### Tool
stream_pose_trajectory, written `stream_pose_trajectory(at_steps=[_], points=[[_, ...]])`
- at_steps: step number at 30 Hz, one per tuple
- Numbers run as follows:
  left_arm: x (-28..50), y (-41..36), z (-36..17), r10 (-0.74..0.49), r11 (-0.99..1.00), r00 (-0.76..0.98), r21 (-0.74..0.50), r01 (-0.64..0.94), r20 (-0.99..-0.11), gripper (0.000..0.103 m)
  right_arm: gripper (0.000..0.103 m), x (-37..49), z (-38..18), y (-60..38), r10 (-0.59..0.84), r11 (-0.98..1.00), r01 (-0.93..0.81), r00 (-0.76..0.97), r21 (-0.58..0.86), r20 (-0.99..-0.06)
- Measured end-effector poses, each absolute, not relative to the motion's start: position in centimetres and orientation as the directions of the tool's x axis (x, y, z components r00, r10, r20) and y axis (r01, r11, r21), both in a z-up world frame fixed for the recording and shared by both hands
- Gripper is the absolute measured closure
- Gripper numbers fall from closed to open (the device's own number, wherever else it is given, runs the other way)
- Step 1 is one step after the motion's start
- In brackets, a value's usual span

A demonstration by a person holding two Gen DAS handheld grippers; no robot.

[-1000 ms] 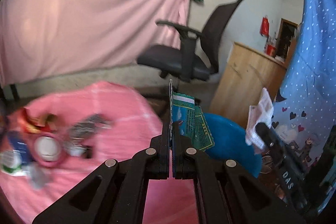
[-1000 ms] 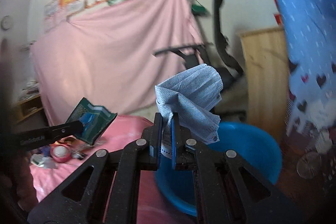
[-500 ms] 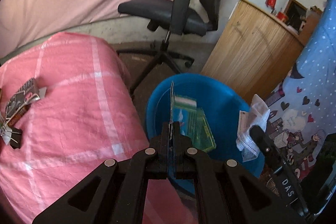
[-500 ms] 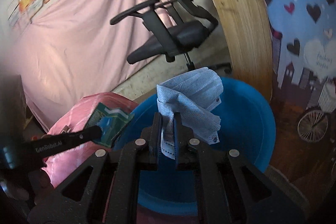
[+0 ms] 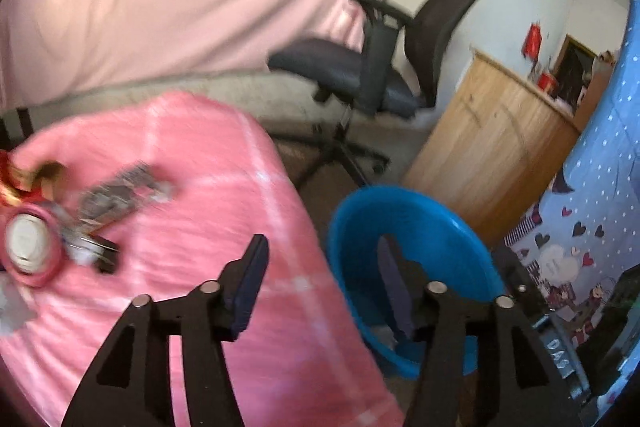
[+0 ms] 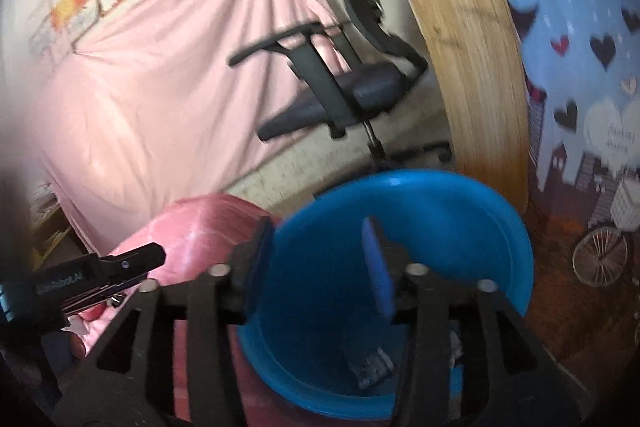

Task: Collect trash
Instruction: 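Grasp the white paper with the left tool while the right grasps the binder clip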

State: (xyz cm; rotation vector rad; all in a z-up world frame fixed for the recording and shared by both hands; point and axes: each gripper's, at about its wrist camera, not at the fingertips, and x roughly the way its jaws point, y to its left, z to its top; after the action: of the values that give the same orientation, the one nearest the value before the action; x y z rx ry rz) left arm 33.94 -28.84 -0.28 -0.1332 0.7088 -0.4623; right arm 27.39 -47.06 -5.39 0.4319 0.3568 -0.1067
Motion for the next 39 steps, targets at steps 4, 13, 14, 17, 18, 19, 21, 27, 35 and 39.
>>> stream_pose_trajectory(at_steps=[4, 13, 14, 17, 18, 19, 21, 27, 35, 39], points=[[31.4, -26.0, 1.0, -0.380, 0.925, 0.774, -0.203, 0.321, -0.507, 0.025, 0.009, 26.5, -4.1, -45.6, -0.013, 0.918, 0.126, 0.957, 0.375, -0.290], [27.2, -19.3, 2.3, -0.244, 0.963, 0.908, -0.199, 0.184, -0.341, 0.002, 0.000, 24.8, -0.9, -42.3, -0.025, 0.939, 0.078, 0.987, 0.334, -0.160], [27.0, -18.6, 2.3, -0.233, 0.964, 0.912, -0.202, 0.172, -0.338, 0.002, 0.000, 24.6, -0.5, -41.8, -0.022, 0.943, 0.067, 0.990, 0.325, -0.141], [26.3, -16.8, 2.7, -0.197, 0.970, 0.927, -0.198, 0.138, -0.319, 0.002, 0.000, 24.2, 0.5, -40.0, -0.008, 0.957, 0.036, 0.995, 0.286, -0.096], [26.0, -16.1, 2.8, -0.185, 0.973, 0.933, -0.193, 0.129, -0.310, 0.002, 0.000, 24.2, 0.7, -39.2, -0.002, 0.963, 0.024, 0.997, 0.269, -0.084], [25.6, -15.4, 2.9, -0.175, 0.975, 0.937, -0.188, 0.121, -0.303, 0.002, 0.000, 24.2, 0.9, -38.6, 0.004, 0.967, 0.016, 0.997, 0.253, -0.077], [24.9, -14.1, 3.1, -0.146, 0.980, 0.947, -0.174, 0.099, -0.287, 0.002, 0.000, 24.2, 1.4, -36.9, 0.029, 0.977, -0.015, 0.998, 0.213, -0.062], [23.4, -10.8, 2.7, -0.075, 0.990, 0.964, -0.133, 0.041, -0.257, 0.002, 0.000, 25.1, 1.6, -32.7, 0.095, 0.986, -0.085, 0.993, 0.146, -0.068], [22.9, -7.2, 0.8, -0.008, 0.998, 0.965, -0.063, -0.009, -0.262, 0.002, 0.000, 27.5, 0.2, -27.9, 0.158, 0.987, -0.150, 0.973, 0.055, -0.170], [24.1, -6.1, -0.9, -0.003, 1.000, 0.943, -0.006, 0.001, -0.332, 0.002, 0.000, 29.6, -1.1, -26.3, 0.182, 0.983, -0.179, 0.946, 0.037, -0.269]])
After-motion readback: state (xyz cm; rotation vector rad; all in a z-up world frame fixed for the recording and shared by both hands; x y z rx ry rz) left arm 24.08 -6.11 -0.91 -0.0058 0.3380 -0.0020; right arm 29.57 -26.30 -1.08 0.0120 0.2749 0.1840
